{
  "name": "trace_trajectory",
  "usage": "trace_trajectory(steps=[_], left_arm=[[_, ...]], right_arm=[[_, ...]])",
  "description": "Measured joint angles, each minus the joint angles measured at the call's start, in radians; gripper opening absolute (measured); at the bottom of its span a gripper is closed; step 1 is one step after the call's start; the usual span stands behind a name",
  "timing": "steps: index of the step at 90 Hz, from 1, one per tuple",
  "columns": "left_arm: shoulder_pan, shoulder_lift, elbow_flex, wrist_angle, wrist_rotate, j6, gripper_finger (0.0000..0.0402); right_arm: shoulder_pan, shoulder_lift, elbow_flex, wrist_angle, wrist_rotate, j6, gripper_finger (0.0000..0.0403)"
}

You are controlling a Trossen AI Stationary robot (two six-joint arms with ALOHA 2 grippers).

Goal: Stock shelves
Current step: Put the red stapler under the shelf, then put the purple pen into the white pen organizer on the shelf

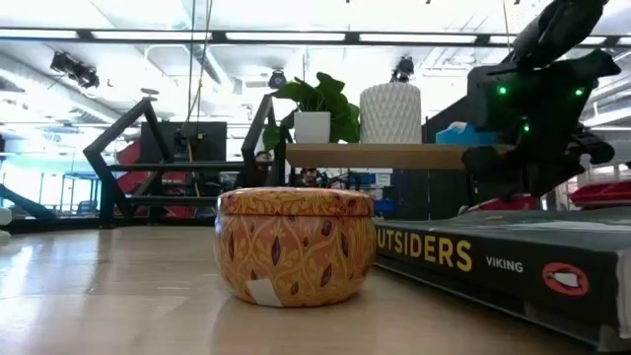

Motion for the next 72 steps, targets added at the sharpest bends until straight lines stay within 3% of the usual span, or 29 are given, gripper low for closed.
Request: trace_trajectory(steps=[13, 23, 39, 53, 59, 72], left_arm=[[0.000, 0.000, 0.000, 0.000, 0.000, 0.000, 0.0203], [0.000, 0.000, 0.000, 0.000, 0.000, -0.002, 0.0203], [-0.001, 0.000, 0.000, -0.003, 0.000, -0.031, 0.0203], [-0.001, 0.000, 0.000, -0.003, 0.039, -0.055, 0.0203], [-0.001, 0.000, 0.000, -0.003, 0.048, -0.057, 0.0203], [0.000, 0.000, 0.000, -0.003, 0.052, -0.058, 0.0203]], right_arm=[[0.126, 0.000, 0.058, -0.072, -0.010, -0.001, 0.0228], [0.257, 0.000, 0.124, -0.164, -0.089, -0.001, 0.0224], [0.486, 0.000, 0.205, -0.229, -0.327, -0.129, 0.0225], [0.674, 0.000, 0.200, -0.128, -0.580, -0.256, 0.0223], [0.754, 0.000, 0.183, -0.120, -0.597, -0.211, 0.0216], [0.869, 0.000, 0.118, -0.110, -0.578, 0.046, 0.0195]])
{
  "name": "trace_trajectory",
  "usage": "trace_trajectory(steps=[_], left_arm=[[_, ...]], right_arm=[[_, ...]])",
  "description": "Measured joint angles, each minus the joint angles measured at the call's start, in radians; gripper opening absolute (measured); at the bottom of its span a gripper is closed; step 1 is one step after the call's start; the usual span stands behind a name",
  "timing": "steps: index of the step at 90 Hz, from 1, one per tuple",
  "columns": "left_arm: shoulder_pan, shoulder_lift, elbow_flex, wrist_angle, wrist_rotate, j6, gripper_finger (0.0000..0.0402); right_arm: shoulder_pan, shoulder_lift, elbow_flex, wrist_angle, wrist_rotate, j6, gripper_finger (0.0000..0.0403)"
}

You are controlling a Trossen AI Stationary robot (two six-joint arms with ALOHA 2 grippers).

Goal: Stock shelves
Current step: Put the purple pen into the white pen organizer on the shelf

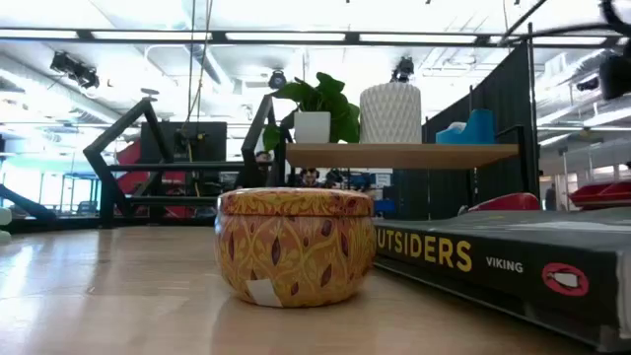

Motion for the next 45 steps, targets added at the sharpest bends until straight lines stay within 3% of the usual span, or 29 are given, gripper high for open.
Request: trace_trajectory(steps=[13, 28, 37, 45], left_arm=[[0.000, 0.000, 0.000, 0.000, 0.000, 0.000, 0.0203], [0.001, 0.000, 0.000, 0.000, 0.001, 0.000, 0.0203], [0.006, 0.000, 0.000, 0.001, 0.014, 0.000, 0.0203], [0.014, 0.000, 0.000, 0.002, 0.044, -0.001, 0.0203]], right_arm=[[0.069, 0.000, -0.099, 0.140, 0.039, 0.123, 0.0177], [0.059, -0.007, -0.181, 0.266, 0.060, 0.186, 0.0157], [0.028, -0.003, -0.175, 0.302, 0.101, 0.075, 0.0145], [-0.016, 0.002, -0.168, 0.398, 0.151, -0.170, 0.0137]])
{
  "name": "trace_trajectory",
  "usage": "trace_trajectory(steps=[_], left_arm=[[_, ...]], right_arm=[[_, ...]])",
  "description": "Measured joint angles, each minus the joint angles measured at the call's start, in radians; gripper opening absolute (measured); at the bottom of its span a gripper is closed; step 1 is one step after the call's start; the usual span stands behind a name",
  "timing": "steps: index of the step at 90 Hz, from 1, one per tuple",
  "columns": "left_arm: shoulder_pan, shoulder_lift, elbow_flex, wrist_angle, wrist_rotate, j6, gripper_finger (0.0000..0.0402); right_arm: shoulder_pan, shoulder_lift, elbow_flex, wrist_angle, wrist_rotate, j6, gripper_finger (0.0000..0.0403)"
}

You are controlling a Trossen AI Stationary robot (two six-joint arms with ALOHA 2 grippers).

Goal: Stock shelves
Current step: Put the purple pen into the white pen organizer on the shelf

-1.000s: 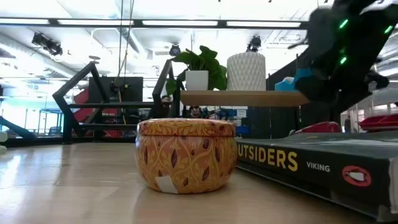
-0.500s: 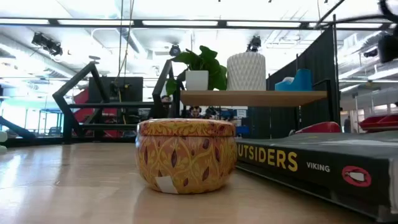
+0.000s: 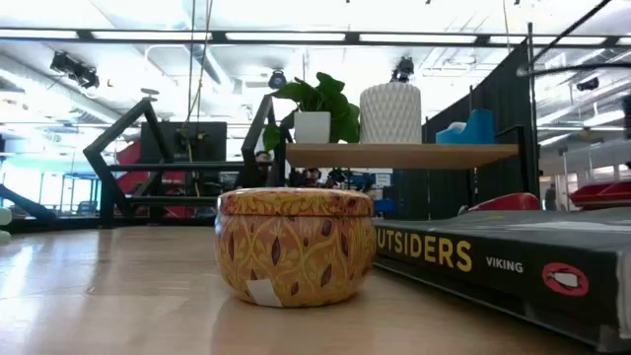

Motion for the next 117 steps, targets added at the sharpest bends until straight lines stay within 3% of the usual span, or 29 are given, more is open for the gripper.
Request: trace_trajectory(steps=[19, 29, 41, 55, 85, 104, 117], left_arm=[[0.011, 0.000, 0.000, 0.000, 0.017, -0.030, 0.0203], [0.011, 0.000, 0.000, -0.002, 0.017, -0.032, 0.0203], [0.011, 0.000, 0.000, -0.002, 0.017, -0.045, 0.0203], [0.011, 0.000, 0.000, -0.015, 0.017, -0.051, 0.0203], [0.011, 0.000, 0.000, -0.027, 0.016, -0.052, 0.0203], [0.010, 0.000, 0.000, -0.032, 0.016, -0.052, 0.0203], [0.009, 0.000, 0.000, -0.032, 0.016, -0.052, 0.0203]], right_arm=[[-0.096, 0.001, 0.006, 0.355, -0.007, -0.739, 0.0122], [-0.146, 0.001, 0.046, 0.358, -0.024, -0.881, 0.0116], [-0.192, 0.000, 0.102, 0.325, -0.171, -1.006, 0.0114], [-0.202, 0.000, 0.118, 0.236, -0.298, -1.025, 0.0113], [-0.190, 0.022, 0.118, 0.150, -0.224, -0.989, 0.0109], [-0.190, 0.140, 0.124, 0.140, -0.278, -0.951, 0.0106], [-0.190, 0.188, 0.134, 0.111, -0.319, -0.810, 0.0066]])
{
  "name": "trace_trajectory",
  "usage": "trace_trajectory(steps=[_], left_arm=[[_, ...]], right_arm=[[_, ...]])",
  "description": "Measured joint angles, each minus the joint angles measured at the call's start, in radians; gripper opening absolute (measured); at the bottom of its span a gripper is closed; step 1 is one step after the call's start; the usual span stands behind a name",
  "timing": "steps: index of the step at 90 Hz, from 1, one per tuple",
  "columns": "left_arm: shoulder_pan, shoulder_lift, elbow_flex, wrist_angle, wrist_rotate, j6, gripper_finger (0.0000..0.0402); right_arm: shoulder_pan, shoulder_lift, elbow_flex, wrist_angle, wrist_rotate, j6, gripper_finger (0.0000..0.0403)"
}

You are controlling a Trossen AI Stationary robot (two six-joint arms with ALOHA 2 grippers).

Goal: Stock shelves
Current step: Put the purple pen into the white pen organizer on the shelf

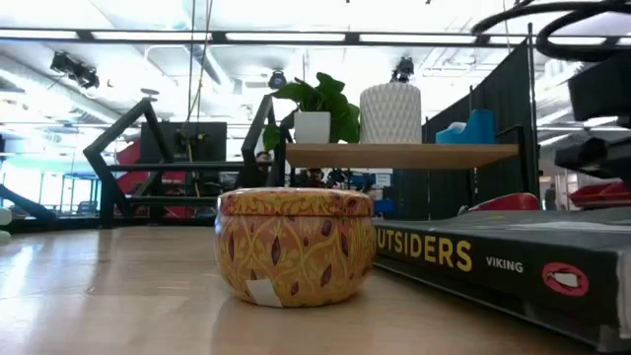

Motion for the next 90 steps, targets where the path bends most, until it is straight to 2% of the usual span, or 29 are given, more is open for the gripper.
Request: trace_trajectory(steps=[11, 27, 50, 62, 76, 81, 90], left_arm=[[0.000, 0.000, 0.000, -0.001, 0.000, 0.000, 0.0203], [0.000, 0.000, 0.000, 0.000, 0.000, 0.000, 0.0203], [0.000, 0.000, 0.000, 0.001, 0.000, 0.000, 0.0203], [0.000, 0.000, 0.000, 0.001, 0.000, 0.000, 0.0203], [0.000, 0.000, 0.000, 0.000, 0.000, 0.000, 0.0203], [0.000, 0.000, 0.000, 0.001, 0.000, 0.000, 0.0203], [0.000, 0.000, 0.000, 0.001, 0.000, 0.000, 0.0203]], right_arm=[[0.002, -0.001, 0.001, -0.009, -0.007, 0.070, 0.0016], [-0.010, -0.056, -0.016, -0.010, 0.046, 0.213, 0.0007], [-0.037, -0.269, -0.023, -0.015, 0.422, 0.286, 0.0004], [-0.056, -0.388, -0.022, 0.035, 0.557, 0.237, 0.0003], [-0.079, -0.492, -0.020, 0.174, 0.696, 0.082, 0.0002], [-0.092, -0.519, -0.020, 0.238, 0.731, 0.011, 0.0001], [-0.117, -0.551, -0.018, 0.322, 0.734, -0.097, 0.0001]])
